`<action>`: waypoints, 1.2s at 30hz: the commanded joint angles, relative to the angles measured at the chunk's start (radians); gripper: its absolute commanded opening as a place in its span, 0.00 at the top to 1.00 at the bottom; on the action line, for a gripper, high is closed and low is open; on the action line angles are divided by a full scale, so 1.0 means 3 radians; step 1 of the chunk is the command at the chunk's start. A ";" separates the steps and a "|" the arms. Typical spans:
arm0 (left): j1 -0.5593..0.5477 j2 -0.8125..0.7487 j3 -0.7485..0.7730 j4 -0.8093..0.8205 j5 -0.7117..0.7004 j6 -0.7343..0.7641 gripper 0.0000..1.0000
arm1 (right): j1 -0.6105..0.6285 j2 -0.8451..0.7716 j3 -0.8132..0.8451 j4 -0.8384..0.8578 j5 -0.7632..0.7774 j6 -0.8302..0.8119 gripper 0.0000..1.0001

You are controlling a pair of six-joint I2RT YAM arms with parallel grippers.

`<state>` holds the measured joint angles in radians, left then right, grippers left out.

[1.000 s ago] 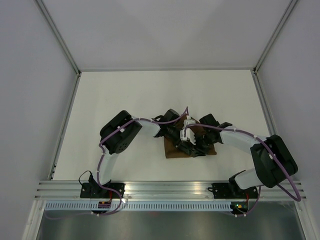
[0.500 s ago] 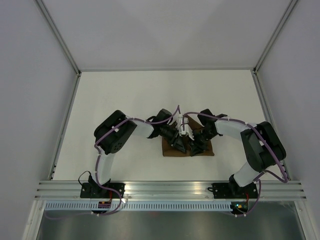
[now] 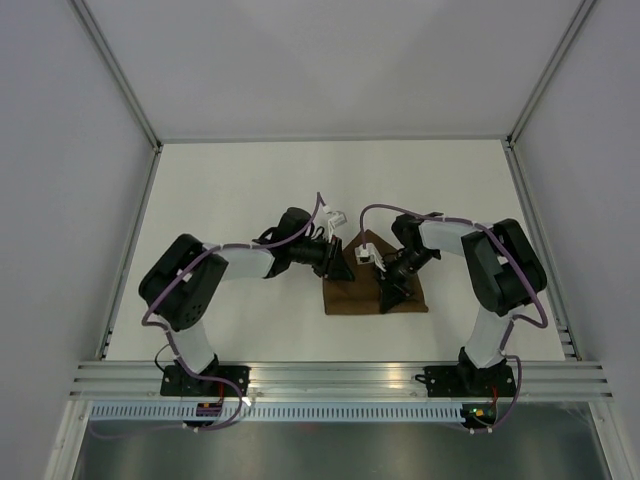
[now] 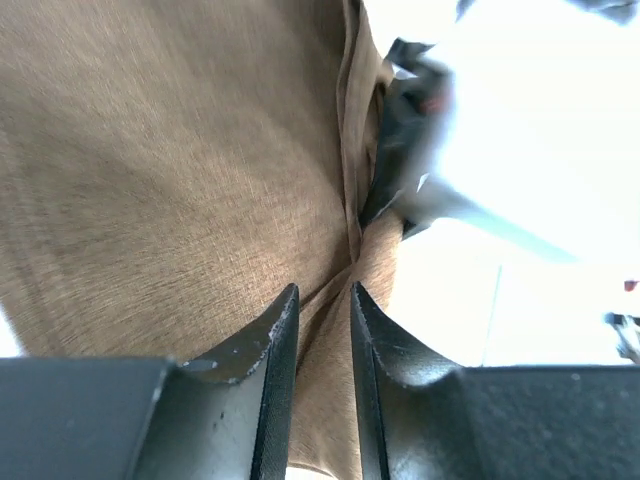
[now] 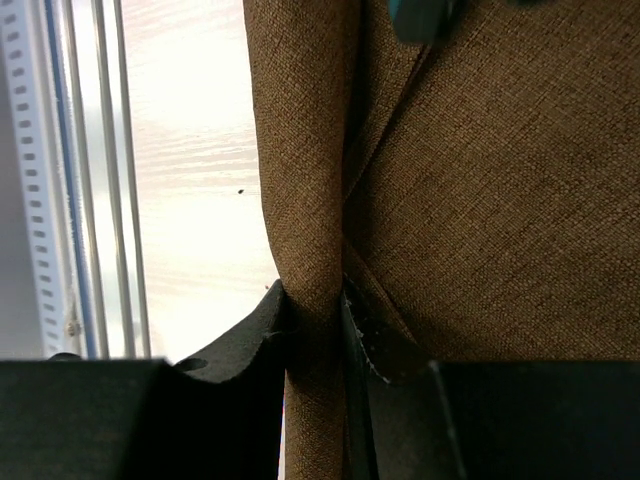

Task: Fold the napkin, place the utensils inside, and roll it up
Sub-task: Roll the napkin with the utensil

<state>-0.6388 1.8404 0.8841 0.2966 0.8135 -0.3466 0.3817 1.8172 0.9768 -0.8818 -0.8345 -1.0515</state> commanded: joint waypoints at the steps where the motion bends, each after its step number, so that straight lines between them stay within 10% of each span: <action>1: -0.0023 -0.0585 -0.0221 0.0330 -0.0476 0.0091 0.69 | 0.0021 0.0329 0.0006 -0.0169 0.0327 -0.0212 0.94; 13: -0.0943 -0.1630 -0.1214 0.0985 -0.2194 0.1290 0.65 | -0.0004 0.0789 0.0436 -0.0205 0.0389 0.0079 0.95; 22: -0.2098 -0.0691 -0.0749 0.1137 -0.3432 0.2605 0.63 | -0.0035 0.1019 0.0640 -0.0205 0.0399 0.0217 0.95; 36: -0.2181 0.0021 -0.0564 0.1374 -0.3571 0.3195 0.55 | -0.0071 0.1117 0.0671 -0.0195 0.0440 0.0258 0.95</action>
<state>-1.2938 1.8126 0.6804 0.6674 -0.2253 0.5190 0.3588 2.0808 1.1881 -1.1244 -0.8925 -0.9192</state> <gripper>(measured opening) 0.441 0.294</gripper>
